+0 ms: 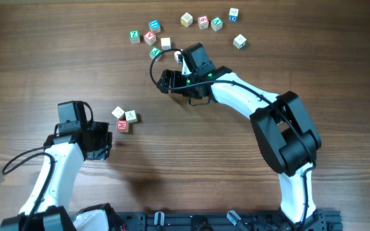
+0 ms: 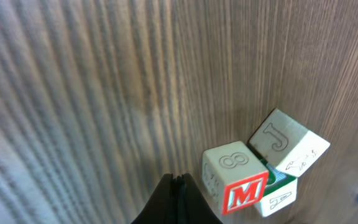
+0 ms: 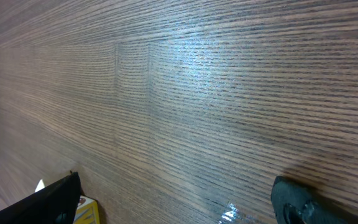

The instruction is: Form a circle

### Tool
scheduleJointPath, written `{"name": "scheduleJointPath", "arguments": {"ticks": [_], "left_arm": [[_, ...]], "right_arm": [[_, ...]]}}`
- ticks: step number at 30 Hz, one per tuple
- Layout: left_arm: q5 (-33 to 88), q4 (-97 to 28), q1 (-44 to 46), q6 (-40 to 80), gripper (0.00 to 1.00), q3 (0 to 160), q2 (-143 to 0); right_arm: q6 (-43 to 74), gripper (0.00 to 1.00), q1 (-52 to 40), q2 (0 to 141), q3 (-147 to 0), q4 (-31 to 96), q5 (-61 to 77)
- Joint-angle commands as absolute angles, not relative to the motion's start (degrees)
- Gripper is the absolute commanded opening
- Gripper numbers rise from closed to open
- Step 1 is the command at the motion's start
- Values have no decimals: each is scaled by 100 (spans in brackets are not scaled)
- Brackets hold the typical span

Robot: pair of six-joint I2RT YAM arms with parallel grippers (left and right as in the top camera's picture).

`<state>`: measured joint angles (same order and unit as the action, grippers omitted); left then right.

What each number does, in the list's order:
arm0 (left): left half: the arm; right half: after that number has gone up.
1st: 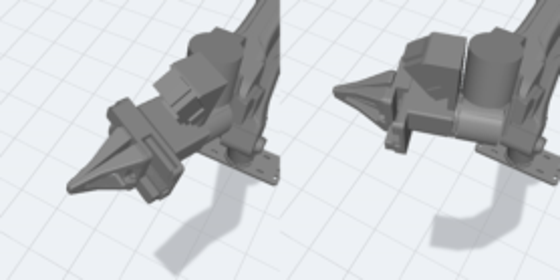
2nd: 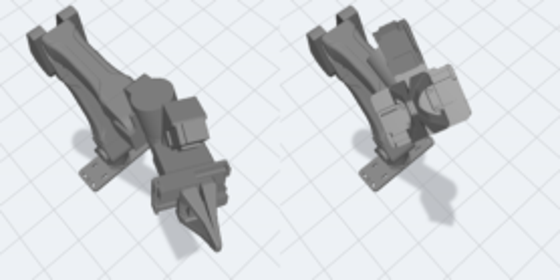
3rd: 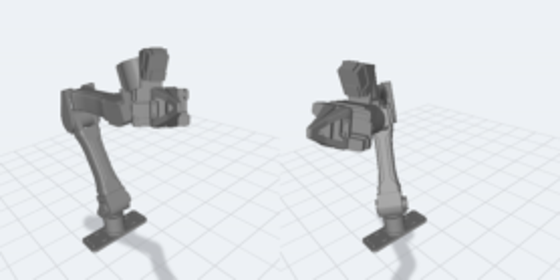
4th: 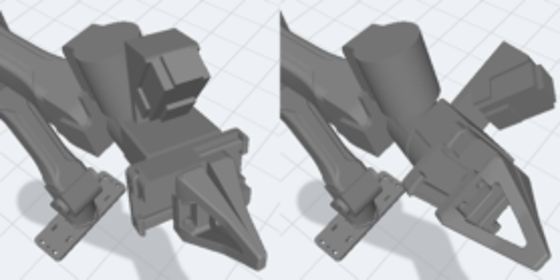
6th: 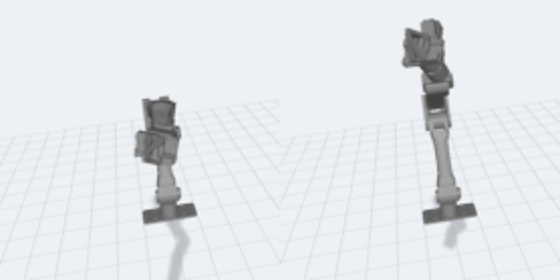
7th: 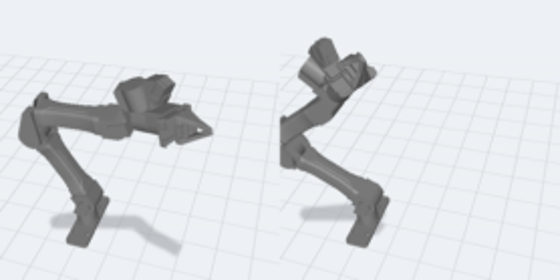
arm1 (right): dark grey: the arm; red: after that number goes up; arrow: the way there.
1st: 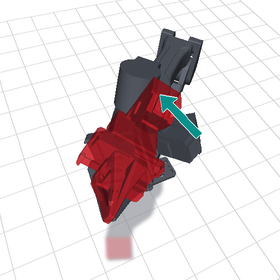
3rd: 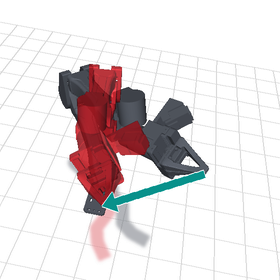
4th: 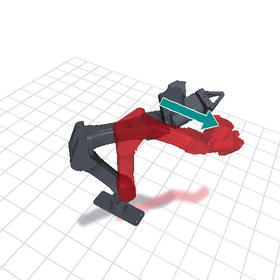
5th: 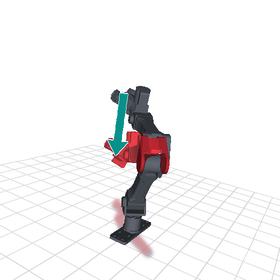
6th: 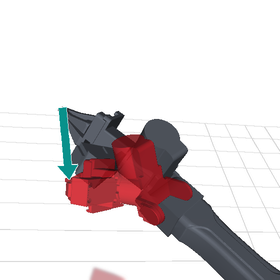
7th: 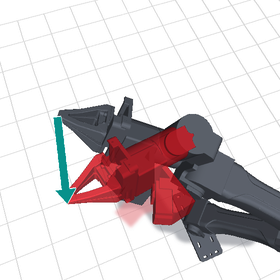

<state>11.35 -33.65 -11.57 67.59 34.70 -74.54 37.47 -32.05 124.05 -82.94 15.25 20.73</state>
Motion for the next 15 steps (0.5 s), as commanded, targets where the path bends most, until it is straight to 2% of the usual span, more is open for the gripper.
{"name": "scheduleJointPath", "arguments": {"ticks": [1, 15], "left_arm": [[1271, -3581, -1234, 6410, 4, 3450, -7352], [1542, -3365, -1234, 6167, 4, 3450, -7526]], "right_arm": [[3756, 99, -3100, 12807, -7990, 1758, 1542], [3765, 99, -3100, 12807, -7990, 1719, 1542]]}}
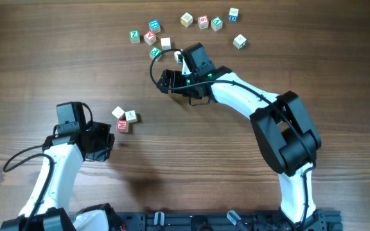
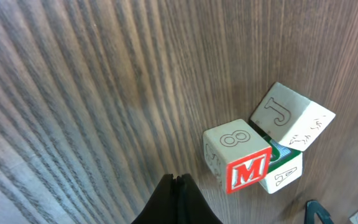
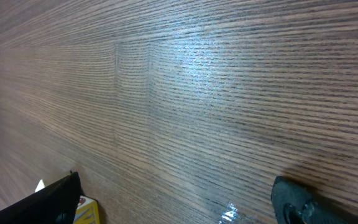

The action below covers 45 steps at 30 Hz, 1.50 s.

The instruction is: Form a circle

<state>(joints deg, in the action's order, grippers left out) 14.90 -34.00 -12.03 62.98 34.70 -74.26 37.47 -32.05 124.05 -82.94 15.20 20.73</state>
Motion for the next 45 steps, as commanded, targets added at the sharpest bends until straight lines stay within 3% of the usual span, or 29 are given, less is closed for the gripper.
{"name": "scheduleJointPath", "arguments": {"ticks": [1, 19, 45], "left_arm": [[1542, -3365, -1234, 6167, 4, 3450, -7566], [1455, -2650, -1234, 5850, 4, 3450, -8112], [1776, -2576, -1234, 5590, 4, 3450, -8114]], "right_arm": [[3767, 100, -3100, 12807, -7990, 1719, 1542], [3765, 99, -3100, 12807, -7990, 1721, 1542], [3765, 99, -3100, 12807, -7990, 1721, 1544]]}}
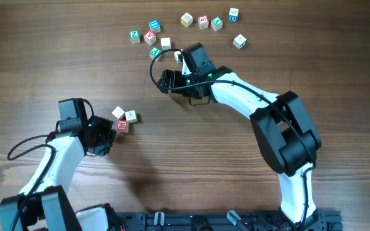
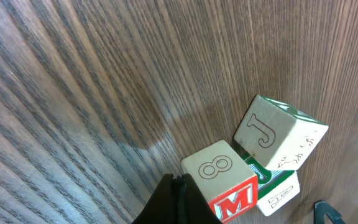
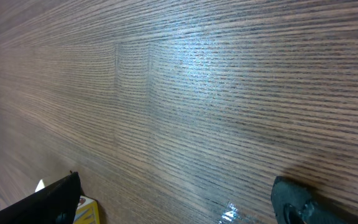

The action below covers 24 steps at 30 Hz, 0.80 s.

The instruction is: Form a circle

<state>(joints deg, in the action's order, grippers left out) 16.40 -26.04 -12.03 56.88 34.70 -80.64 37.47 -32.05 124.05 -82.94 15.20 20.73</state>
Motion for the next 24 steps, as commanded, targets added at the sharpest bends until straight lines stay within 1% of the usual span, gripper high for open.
{"name": "scheduleJointPath", "arguments": {"ticks": [1, 24], "left_arm": [[1826, -2558, -1234, 5590, 4, 3450, -8114], [1839, -2394, -1234, 5588, 4, 3450, -8114]], "right_arm": [[3765, 99, -3100, 12807, -7990, 1723, 1544], [3763, 100, -3100, 12807, -7990, 1723, 1544]]}}
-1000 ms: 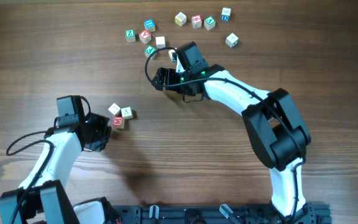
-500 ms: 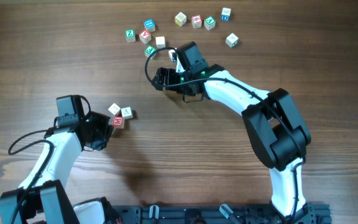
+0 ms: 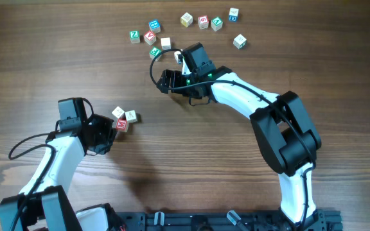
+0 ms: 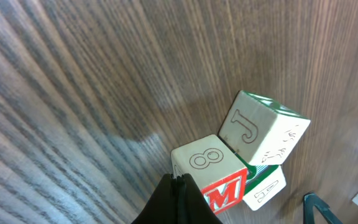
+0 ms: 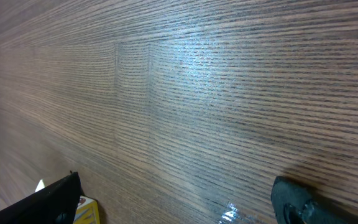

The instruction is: Form a circle

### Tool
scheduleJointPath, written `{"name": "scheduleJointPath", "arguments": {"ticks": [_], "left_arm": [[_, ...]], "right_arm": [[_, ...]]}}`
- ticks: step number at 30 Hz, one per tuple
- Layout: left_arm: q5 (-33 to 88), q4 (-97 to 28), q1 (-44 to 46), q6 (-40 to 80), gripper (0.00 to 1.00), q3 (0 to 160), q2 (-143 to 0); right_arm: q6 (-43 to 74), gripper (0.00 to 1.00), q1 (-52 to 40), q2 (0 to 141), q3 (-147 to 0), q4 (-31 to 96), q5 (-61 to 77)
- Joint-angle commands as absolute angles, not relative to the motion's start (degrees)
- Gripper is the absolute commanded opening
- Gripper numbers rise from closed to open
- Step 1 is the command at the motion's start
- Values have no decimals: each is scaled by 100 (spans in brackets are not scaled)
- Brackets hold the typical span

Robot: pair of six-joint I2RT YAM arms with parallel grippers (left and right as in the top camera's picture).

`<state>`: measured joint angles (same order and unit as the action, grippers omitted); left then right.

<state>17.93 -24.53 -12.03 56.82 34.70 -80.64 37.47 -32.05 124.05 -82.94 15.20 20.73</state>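
Three lettered wooden cubes huddle together at the table's left: a red M/8 block (image 4: 211, 173), a J block (image 4: 263, 130) and an A block (image 4: 265, 188), seen together as the cluster (image 3: 124, 119). My left gripper (image 4: 180, 182) is shut and empty, its tips at the near corner of the M/8 block; it shows too as the left gripper (image 3: 105, 135). Several more cubes lie scattered along the far edge, such as the white block (image 3: 166, 43). My right gripper (image 5: 176, 208) stands open over bare wood, also in view as the right gripper (image 3: 166, 80).
A yellow-edged cube (image 5: 86, 210) peeks beside the right gripper's left finger (image 5: 51, 199). The right arm (image 3: 249, 99) stretches across the middle of the table. The far cubes split into a left group (image 3: 149, 36) and a right group (image 3: 211, 22).
My left gripper, still shut, has crept a little closer to the M/8 block, whose corner now meets the fingertips. The right arm has not moved.
The left gripper stood shut a short way left of the three-cube cluster, then slightly further back, then close to the M/8 block, and now right against its corner. The cluster looks unmoved from overhead. The right gripper stayed open and still throughout.
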Motion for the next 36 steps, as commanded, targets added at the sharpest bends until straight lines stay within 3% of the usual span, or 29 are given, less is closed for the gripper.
{"name": "scheduleJointPath", "arguments": {"ticks": [1, 18, 28, 36], "left_arm": [[1839, -2379, -1234, 5588, 4, 3450, -8114], [2097, -2571, -1234, 5588, 4, 3450, -8049], [1992, -2547, -1610, 5568, 4, 3452, -7244], [1850, -1984, -1822, 5568, 4, 3452, -7039]], "right_arm": [[3760, 99, -3100, 12807, -7990, 1723, 1544], [3752, 99, -3100, 12807, -7990, 1743, 1544], [3752, 99, -3100, 12807, -7990, 1743, 1544], [3756, 99, -3100, 12807, -7990, 1737, 1544]]}}
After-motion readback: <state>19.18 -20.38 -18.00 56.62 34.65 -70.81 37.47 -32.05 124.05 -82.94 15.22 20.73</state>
